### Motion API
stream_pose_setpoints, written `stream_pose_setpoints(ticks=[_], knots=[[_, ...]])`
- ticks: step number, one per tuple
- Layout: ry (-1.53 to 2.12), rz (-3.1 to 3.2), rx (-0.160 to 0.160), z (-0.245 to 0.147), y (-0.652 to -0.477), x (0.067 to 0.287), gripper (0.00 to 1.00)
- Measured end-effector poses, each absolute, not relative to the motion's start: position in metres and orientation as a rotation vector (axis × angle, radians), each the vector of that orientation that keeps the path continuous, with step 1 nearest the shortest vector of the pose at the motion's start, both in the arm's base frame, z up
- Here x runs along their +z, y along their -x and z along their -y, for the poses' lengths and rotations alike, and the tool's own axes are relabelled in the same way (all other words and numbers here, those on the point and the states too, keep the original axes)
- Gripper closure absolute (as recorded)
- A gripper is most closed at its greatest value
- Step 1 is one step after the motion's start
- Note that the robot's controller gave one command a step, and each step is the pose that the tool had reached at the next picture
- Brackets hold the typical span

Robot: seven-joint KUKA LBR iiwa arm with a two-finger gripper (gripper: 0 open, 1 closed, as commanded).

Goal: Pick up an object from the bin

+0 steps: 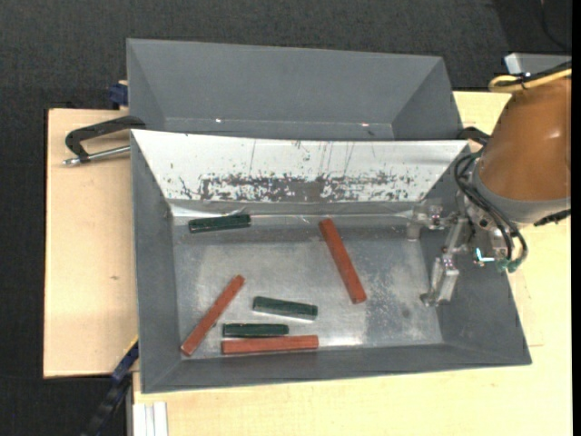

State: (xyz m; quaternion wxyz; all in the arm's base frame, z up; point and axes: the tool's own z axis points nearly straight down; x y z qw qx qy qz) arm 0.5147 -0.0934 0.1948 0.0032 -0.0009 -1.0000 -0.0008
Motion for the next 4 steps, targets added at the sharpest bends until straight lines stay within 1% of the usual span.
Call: stream_pose_setpoints(ticks=[1,2,3,4], knots=[[0.000,3.143,-0.001,0.093,-0.516,0.199,0.00],[-0.025,3.143,0.001,0.048,-0.514,0.188,0.00],[-0.083,3.150,-0.004,0.020,-0.531,0.144,0.00],[-0.113,3.156,0.000,0.021,-0.501,0.074,1.00]])
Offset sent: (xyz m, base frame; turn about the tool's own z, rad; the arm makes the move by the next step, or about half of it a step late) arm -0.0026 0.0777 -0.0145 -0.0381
